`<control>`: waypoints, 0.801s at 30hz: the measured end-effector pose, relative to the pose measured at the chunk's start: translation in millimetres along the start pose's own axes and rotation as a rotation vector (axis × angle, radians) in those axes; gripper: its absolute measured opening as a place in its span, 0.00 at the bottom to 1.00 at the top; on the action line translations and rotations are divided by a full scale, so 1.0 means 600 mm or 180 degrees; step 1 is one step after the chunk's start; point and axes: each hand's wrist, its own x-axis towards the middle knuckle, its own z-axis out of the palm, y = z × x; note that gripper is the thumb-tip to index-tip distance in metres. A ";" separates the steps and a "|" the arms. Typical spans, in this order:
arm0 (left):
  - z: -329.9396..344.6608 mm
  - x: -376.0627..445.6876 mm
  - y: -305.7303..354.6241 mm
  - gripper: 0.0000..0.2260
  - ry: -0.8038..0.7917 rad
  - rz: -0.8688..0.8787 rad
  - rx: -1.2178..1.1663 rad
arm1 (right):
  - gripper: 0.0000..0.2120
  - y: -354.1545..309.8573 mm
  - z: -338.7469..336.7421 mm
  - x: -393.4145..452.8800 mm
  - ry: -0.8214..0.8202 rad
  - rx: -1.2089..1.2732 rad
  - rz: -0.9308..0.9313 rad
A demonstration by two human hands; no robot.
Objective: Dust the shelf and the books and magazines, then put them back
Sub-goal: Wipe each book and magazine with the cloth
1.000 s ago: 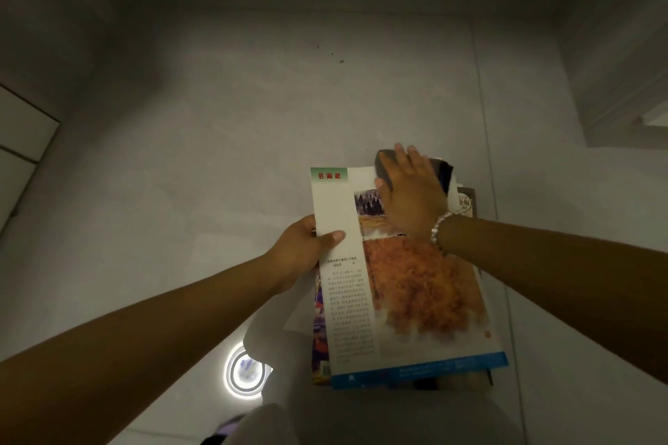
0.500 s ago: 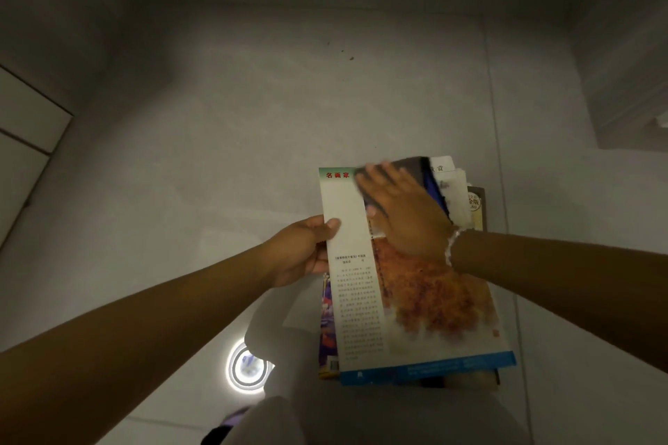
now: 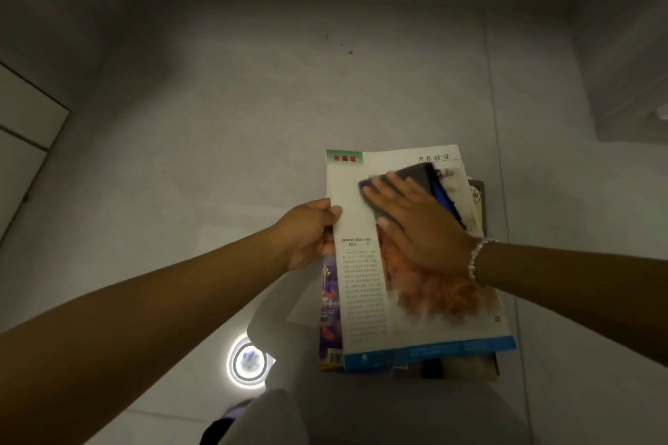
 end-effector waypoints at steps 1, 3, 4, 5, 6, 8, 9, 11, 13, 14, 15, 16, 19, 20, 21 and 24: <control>0.003 0.003 -0.002 0.14 0.0090 0.0008 -0.0051 | 0.24 -0.016 0.006 -0.013 -0.0136 0.0023 -0.0231; 0.005 0.005 -0.004 0.13 0.0127 0.0018 -0.0076 | 0.24 -0.038 0.018 -0.046 -0.0400 0.0011 -0.0689; 0.004 0.005 -0.003 0.13 0.0121 0.0027 -0.0055 | 0.24 -0.035 0.020 -0.058 -0.0405 -0.0110 -0.0917; 0.004 0.005 0.000 0.13 0.0109 0.0050 -0.0045 | 0.24 -0.021 0.021 -0.064 -0.0366 -0.0302 -0.1153; 0.005 0.006 0.004 0.13 0.0104 0.0099 -0.0061 | 0.24 -0.001 0.019 -0.062 -0.0316 -0.0548 -0.1269; 0.009 0.012 0.014 0.13 0.0163 0.0248 -0.0184 | 0.24 0.039 0.005 -0.039 -0.0263 -0.0629 -0.0928; 0.011 0.016 0.020 0.13 0.0206 0.0326 -0.0242 | 0.25 0.053 -0.007 -0.023 -0.0183 -0.0492 -0.0577; 0.014 0.025 0.029 0.13 0.0228 0.0442 -0.0270 | 0.28 0.062 -0.021 0.004 -0.0022 -0.0343 -0.0031; 0.015 0.030 0.034 0.13 0.0215 0.0458 -0.0142 | 0.31 0.051 -0.018 0.012 0.0035 -0.0374 0.0144; 0.015 0.031 0.033 0.13 0.0236 0.0436 -0.0053 | 0.31 0.039 -0.010 0.009 0.0006 -0.0364 0.0139; 0.015 0.032 0.031 0.14 0.0279 0.0408 0.0001 | 0.30 0.025 -0.002 0.000 -0.0032 -0.0341 0.0060; 0.015 0.034 0.029 0.14 0.0343 0.0383 0.0011 | 0.28 0.012 0.008 -0.011 -0.0060 -0.0308 -0.0087; 0.017 0.035 0.026 0.13 0.0527 0.0323 -0.0071 | 0.25 -0.008 0.030 -0.055 -0.0226 -0.0488 -0.0950; 0.017 0.035 0.024 0.13 0.0556 0.0316 -0.0068 | 0.24 -0.003 0.031 -0.066 -0.0334 -0.0654 -0.1295; 0.018 0.034 0.022 0.12 0.0562 0.0327 -0.0035 | 0.23 0.006 0.028 -0.072 -0.0446 -0.0791 -0.1542; 0.018 0.032 0.017 0.11 0.0563 0.0379 0.0064 | 0.24 0.047 0.009 -0.066 -0.0461 -0.0665 -0.1266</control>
